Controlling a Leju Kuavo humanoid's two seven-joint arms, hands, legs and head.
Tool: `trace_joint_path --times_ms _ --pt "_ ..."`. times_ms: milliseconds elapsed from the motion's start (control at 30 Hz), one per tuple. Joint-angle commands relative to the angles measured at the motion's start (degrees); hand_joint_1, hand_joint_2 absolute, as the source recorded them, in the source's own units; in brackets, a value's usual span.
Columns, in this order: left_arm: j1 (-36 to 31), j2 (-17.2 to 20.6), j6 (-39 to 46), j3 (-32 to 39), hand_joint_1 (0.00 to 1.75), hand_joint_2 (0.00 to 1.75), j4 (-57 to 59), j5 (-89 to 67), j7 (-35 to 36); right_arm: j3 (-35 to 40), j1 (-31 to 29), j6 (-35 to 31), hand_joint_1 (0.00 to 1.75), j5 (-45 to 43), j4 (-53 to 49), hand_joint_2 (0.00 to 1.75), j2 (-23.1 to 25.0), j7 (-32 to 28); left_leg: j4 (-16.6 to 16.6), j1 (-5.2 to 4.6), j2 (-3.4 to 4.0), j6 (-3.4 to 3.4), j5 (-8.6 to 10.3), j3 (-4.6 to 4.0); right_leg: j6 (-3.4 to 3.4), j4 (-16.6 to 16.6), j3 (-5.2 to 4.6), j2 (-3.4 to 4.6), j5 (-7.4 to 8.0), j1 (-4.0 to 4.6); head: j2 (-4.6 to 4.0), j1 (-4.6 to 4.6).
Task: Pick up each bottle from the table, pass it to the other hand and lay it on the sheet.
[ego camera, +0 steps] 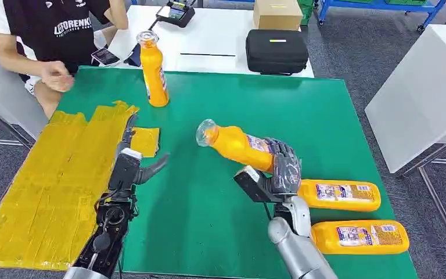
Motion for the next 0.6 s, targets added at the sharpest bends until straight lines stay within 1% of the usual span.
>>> trace_joint_path --times_ms 33,133,233,267,400,433,467,500,533,567,600 --pt "-1.80 2.38 1.88 3.44 0.00 1.75 -0.75 7.43 3.20 -6.18 -3.38 3.01 1.75 -17.53 -2.50 1.75 4.57 -11.96 0.01 0.01 0.15 -0.10 -0.06 0.07 -0.09 0.03 0.01 0.08 -0.02 0.02 0.00 0.00" --pt "-3.70 2.73 -5.96 2.17 0.00 1.75 4.05 11.74 0.97 -6.16 -4.42 9.52 1.75 -27.70 -2.40 1.75 5.07 -15.66 0.04 0.00 0.27 -0.24 -0.19 0.36 -0.22 0.15 0.23 0.10 -0.15 0.03 0.00 0.00" --pt "-3.94 2.28 -6.32 1.57 0.00 1.75 4.32 11.81 0.95 -5.96 -4.79 9.97 1.75 -28.43 -2.03 1.75 5.25 -15.84 0.07 0.02 0.15 -0.23 -0.18 0.36 -0.21 0.14 0.24 -0.04 -0.18 0.04 0.00 -0.02" --pt "-3.94 2.28 -6.32 1.57 0.00 1.75 4.32 11.81 0.95 -5.96 -4.79 9.97 1.75 -28.43 -2.03 1.75 5.25 -15.84 0.01 0.04 0.06 -0.13 -0.06 0.17 -0.11 0.04 0.10 -0.06 -0.07 0.03 0.00 0.00" --pt "-3.81 2.30 -6.39 1.38 0.00 1.75 3.85 11.96 1.03 -5.86 -4.86 9.81 1.75 -28.76 -1.61 1.75 5.13 -16.14 0.01 0.04 0.07 -0.17 -0.14 0.31 -0.14 0.04 0.25 -0.09 -0.16 0.03 0.00 0.00" --pt "-3.65 2.43 -6.44 1.33 0.00 1.75 3.51 12.08 1.11 -5.77 -4.87 9.76 1.75 -28.98 -1.47 1.75 5.02 -16.26 -0.02 0.04 0.03 -0.12 -0.05 0.15 -0.09 0.01 0.10 -0.07 -0.07 0.02 0.00 -0.02" --pt "-3.65 2.43 -6.44 1.33 0.00 1.75 3.51 12.08 1.11 -5.77 -4.87 9.76 1.75 -28.98 -1.47 1.75 5.02 -16.26 0.00 0.02 0.06 -0.18 -0.13 0.31 -0.15 0.06 0.24 -0.08 -0.17 0.02 0.00 -0.02" --pt "-3.65 2.43 -6.44 1.33 0.00 1.75 3.51 12.08 1.11 -5.77 -4.87 9.76 1.75 -28.98 -1.47 1.75 5.02 -16.26 0.02 0.03 0.02 -0.20 -0.16 0.36 -0.16 0.06 0.31 -0.14 -0.20 0.03 0.00 0.00" --pt "-3.65 2.43 -6.44 1.33 0.00 1.75 3.51 12.08 1.11 -5.77 -4.87 9.76 1.75 -28.98 -1.47 1.75 5.02 -16.26 0.00 0.03 0.03 -0.15 -0.09 0.22 -0.12 0.04 0.17 -0.08 -0.12 0.02 0.00 -0.02" --pt "-3.65 2.43 -6.44 1.33 0.00 1.75 3.51 12.08 1.11 -5.77 -4.87 9.76 1.75 -28.98 -1.47 1.75 5.02 -16.26 0.01 0.02 0.07 -0.19 -0.15 0.33 -0.16 0.07 0.26 -0.08 -0.18 0.02 0.00 -0.02" --pt "-3.90 2.56 -9.61 0.42 0.00 1.75 3.48 13.51 1.42 -5.54 -5.33 12.01 1.75 -30.87 -1.05 1.75 5.20 -16.85 -0.01 0.04 0.03 -0.14 -0.06 0.16 -0.10 0.02 0.12 -0.07 -0.08 0.03 0.00 0.00"
